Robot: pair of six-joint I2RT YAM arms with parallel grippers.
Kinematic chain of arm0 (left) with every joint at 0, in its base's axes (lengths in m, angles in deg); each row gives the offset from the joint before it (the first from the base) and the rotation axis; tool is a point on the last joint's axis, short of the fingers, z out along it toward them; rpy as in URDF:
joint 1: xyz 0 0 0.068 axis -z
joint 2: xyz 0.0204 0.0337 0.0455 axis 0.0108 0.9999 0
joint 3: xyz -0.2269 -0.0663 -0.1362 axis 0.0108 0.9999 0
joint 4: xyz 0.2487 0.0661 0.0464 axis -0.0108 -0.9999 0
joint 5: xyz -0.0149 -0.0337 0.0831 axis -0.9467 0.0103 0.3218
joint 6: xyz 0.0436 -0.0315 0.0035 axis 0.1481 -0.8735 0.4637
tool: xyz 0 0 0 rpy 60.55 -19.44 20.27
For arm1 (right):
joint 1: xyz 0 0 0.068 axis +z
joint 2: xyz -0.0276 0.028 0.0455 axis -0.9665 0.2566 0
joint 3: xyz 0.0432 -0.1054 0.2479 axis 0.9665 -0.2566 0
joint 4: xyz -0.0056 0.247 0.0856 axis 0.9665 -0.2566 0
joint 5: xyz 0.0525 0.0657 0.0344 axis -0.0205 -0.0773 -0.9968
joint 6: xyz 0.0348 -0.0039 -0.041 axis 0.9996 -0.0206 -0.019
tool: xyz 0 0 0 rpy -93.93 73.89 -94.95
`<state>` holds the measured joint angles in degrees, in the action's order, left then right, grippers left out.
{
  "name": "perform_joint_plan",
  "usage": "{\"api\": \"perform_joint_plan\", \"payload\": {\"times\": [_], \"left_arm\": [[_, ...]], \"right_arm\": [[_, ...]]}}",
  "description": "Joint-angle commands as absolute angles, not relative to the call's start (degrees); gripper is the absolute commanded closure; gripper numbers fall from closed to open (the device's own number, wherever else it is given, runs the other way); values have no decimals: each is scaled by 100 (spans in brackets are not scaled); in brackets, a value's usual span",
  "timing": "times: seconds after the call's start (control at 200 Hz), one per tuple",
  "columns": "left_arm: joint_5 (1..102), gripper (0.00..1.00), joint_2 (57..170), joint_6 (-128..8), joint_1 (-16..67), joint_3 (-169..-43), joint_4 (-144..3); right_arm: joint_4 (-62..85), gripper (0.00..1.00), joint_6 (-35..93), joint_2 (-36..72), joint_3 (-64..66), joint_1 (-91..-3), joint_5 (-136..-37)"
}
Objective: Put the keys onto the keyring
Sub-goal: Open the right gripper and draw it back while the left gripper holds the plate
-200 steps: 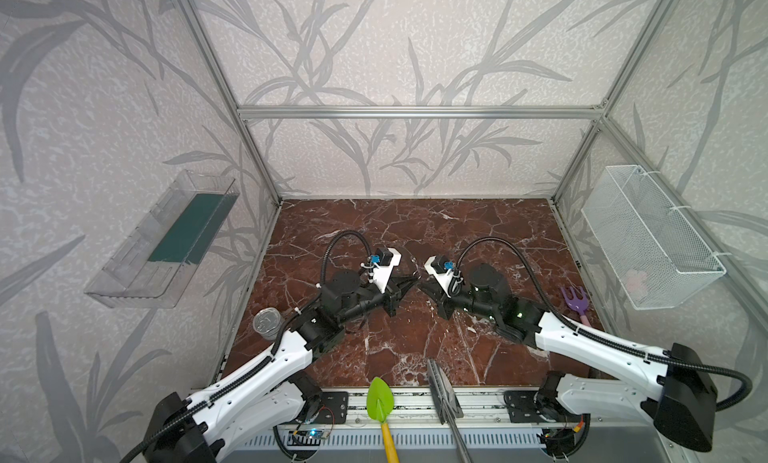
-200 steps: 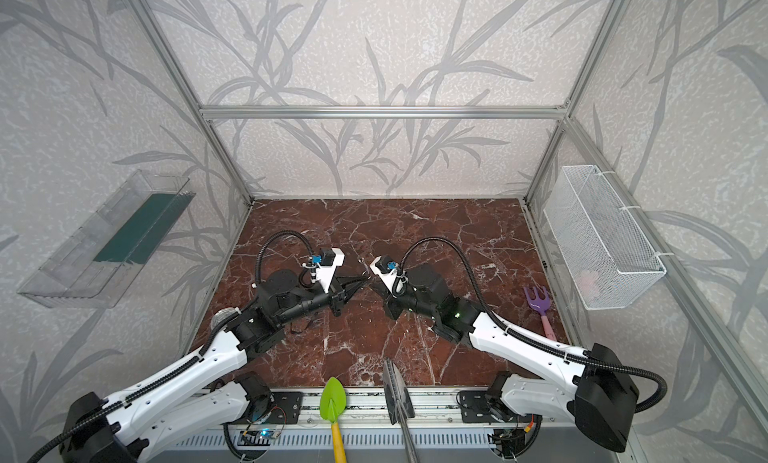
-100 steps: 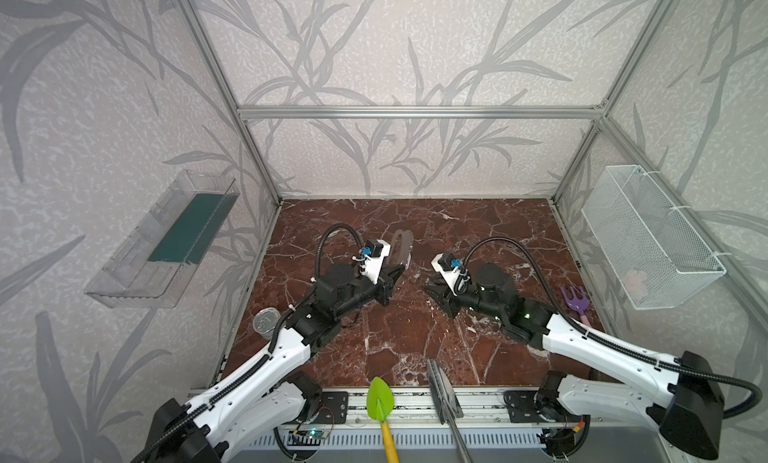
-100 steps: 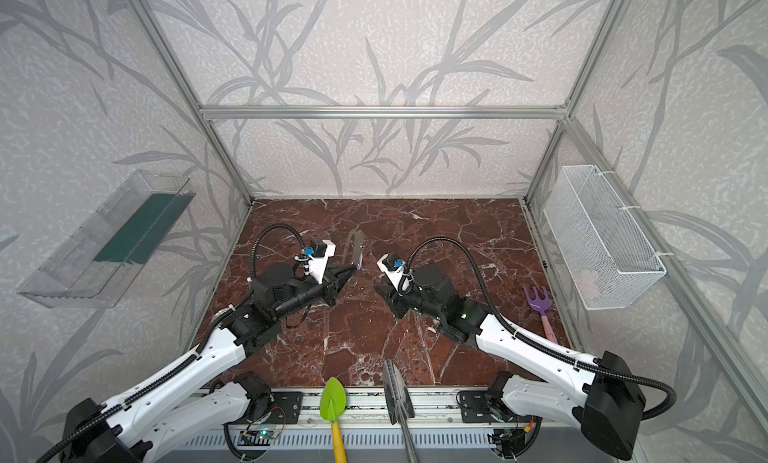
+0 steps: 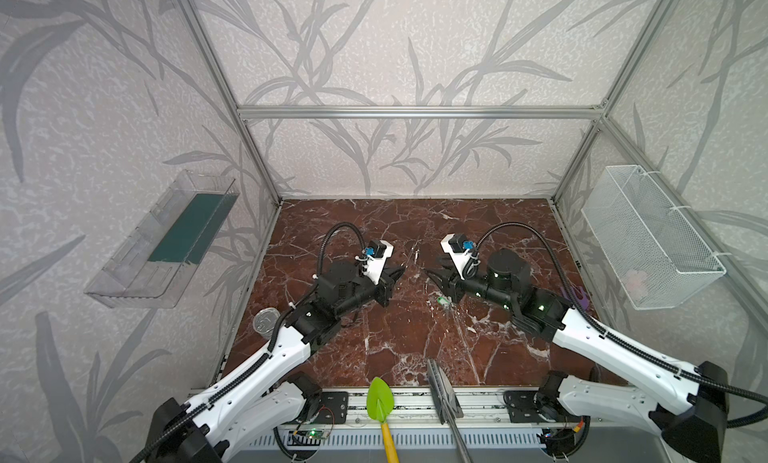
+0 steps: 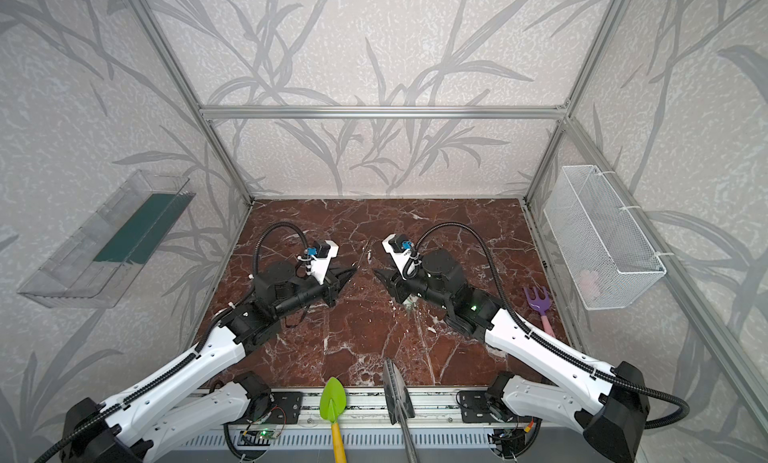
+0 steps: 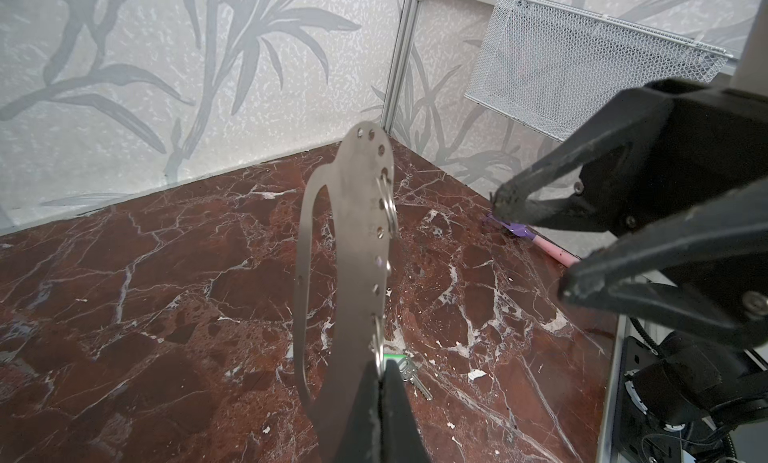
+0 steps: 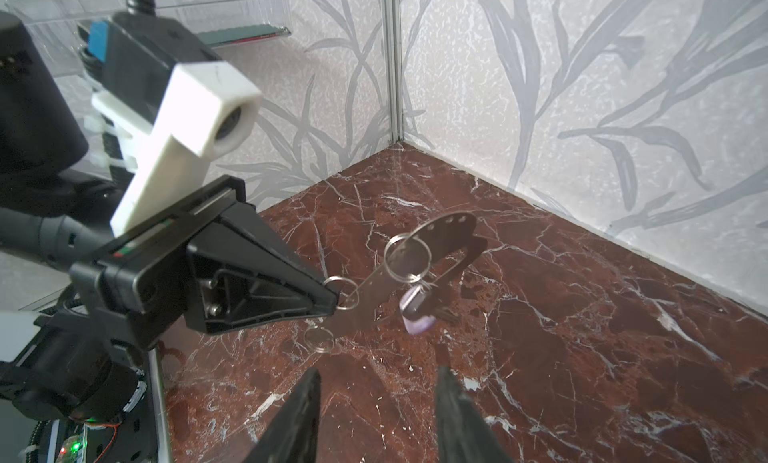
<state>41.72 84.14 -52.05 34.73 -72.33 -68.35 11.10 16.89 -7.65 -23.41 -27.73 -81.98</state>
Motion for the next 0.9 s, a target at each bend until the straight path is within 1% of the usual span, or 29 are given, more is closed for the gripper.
{"api": "perform_joint_plan", "payload": {"times": [0.0, 0.25, 0.45, 0.615, 0.895], "left_arm": [[4010, 100, 8414, -5116, 3472, -7324, -6619], [3825, 100, 8459, -5134, 3499, -7318, -6548], [4113, 100, 8485, -5102, 3557, -7307, -6565], [4515, 100, 8544, -5037, 3652, -7308, -6520], [4918, 100, 8728, -4952, 3846, -7307, -6376]], "right_arm": [[1052, 52, 1777, -618, -2016, -2828, -8050], [811, 46, 1963, -129, -1465, -3080, -7927], [563, 43, 2310, 237, -974, -3136, -7851], [740, 41, 2786, 382, -955, -3136, -8024], [584, 41, 3393, 803, -748, -3136, -8113]]}}
